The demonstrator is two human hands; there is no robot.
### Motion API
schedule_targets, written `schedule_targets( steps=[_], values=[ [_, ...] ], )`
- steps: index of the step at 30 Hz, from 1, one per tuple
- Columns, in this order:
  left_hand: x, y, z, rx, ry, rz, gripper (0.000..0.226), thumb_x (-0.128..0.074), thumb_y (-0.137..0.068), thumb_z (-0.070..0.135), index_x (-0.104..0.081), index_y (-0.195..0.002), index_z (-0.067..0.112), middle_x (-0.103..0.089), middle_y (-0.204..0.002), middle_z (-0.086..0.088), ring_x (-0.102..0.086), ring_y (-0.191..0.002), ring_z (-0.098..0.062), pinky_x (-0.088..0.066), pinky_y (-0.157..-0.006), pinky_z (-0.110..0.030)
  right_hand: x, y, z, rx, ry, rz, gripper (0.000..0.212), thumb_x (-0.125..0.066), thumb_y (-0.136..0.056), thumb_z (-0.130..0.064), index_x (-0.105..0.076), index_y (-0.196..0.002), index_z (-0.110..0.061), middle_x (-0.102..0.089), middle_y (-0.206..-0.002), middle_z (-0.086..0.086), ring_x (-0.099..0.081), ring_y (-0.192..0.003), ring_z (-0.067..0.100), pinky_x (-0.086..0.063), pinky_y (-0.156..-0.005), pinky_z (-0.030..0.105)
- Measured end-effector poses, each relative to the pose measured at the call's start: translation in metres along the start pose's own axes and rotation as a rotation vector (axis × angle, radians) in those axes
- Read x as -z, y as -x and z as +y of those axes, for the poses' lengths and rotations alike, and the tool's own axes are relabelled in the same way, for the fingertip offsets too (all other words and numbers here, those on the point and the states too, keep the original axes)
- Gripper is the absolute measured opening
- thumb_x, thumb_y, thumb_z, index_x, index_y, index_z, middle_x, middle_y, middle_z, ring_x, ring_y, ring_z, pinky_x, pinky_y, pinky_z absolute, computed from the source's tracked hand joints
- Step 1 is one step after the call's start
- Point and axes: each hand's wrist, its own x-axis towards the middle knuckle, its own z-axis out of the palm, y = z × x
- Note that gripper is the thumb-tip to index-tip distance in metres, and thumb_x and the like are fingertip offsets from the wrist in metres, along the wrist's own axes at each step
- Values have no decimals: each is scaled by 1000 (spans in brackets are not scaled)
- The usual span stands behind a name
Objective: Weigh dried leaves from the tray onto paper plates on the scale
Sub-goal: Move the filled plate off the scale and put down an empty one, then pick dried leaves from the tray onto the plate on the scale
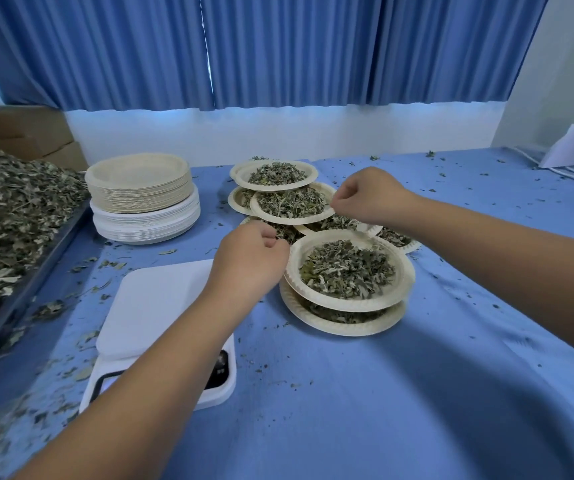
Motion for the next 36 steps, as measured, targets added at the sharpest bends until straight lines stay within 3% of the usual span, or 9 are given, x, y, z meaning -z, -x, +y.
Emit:
schedule_targets(
  steps=[2,4,8,12,15,18,23,28,36],
  values=[
    [4,-1,-3,-10,20,16,21,-52,-88,24,-63,-106,23,-57,-85,20,-57,-76,-3,-43,-61,-20,-10,2,-21,70,15,-6,20,-56,-88,-14,-73,-90,-3,-72,-98,15,-62,-67,13,-52,-59,26],
    [11,-1,-7,-4,42,28,19,-52,-88,24,-63,-104,25,-59,-85,18,-55,-72,1,-39,-55,-18,-23,3,-43,138,28,-28,21,-56,-86,-13,-73,-90,-2,-72,-97,15,-68,-78,19,-56,-71,32],
    [30,1,-20,15,41,69,13,-51,-87,20,-58,-78,24,-70,-83,-2,-63,-76,-15,-49,-63,-29,-50,6,-85,240,29,-90,17,-60,-84,-15,-76,-84,-11,-74,-86,7,-68,-83,20,-57,-74,35],
    [56,2,-39,21,68,140,16,-51,-84,14,-67,-82,11,-69,-75,-11,-54,-62,-19,-40,-57,-27,-75,8,-123,304,12,-160,12,-62,-83,-18,-71,-74,-20,-70,-77,-4,-61,-74,11,-49,-65,24],
    [80,4,-60,47,76,188,15,-53,-84,14,-68,-87,18,-63,-65,6,-52,-55,-6,-38,-47,-20,-95,7,-152,341,17,-196,13,-63,-81,-17,-69,-71,-21,-69,-76,-1,-60,-72,11,-46,-59,22],
    [106,10,-82,104,123,255,19,-55,-85,19,-67,-100,19,-69,-90,4,-58,-70,-11,-40,-56,-23,-113,-4,-180,375,40,-172,16,-60,-82,-17,-73,-82,-7,-73,-87,7,-66,-81,20,-51,-64,28],
    [139,10,-119,236,336,335,15,-56,-87,16,-61,-75,23,-70,-87,-8,-65,-86,-26,-53,-87,-39,-130,-42,-215,363,59,-12,23,-53,-88,-17,-69,-101,-7,-69,-107,8,-62,-99,25,-52,-84,36],
    [152,6,-129,249,427,331,8,-50,-80,22,-56,-75,19,-53,-76,-6,-47,-76,-16,-42,-74,-37,-145,-76,-226,463,358,25,29,-44,-95,-19,-63,-114,-9,-59,-117,11,-54,-109,31,-49,-86,38],
    [151,4,-125,200,395,282,9,-46,-75,26,-53,-78,21,-53,-76,-4,-48,-75,-12,-49,-79,-43,-145,-89,-223,505,294,-137,28,-44,-95,-17,-48,-70,-7,-46,-71,13,-43,-72,27,-34,-64,33]
  ],
)
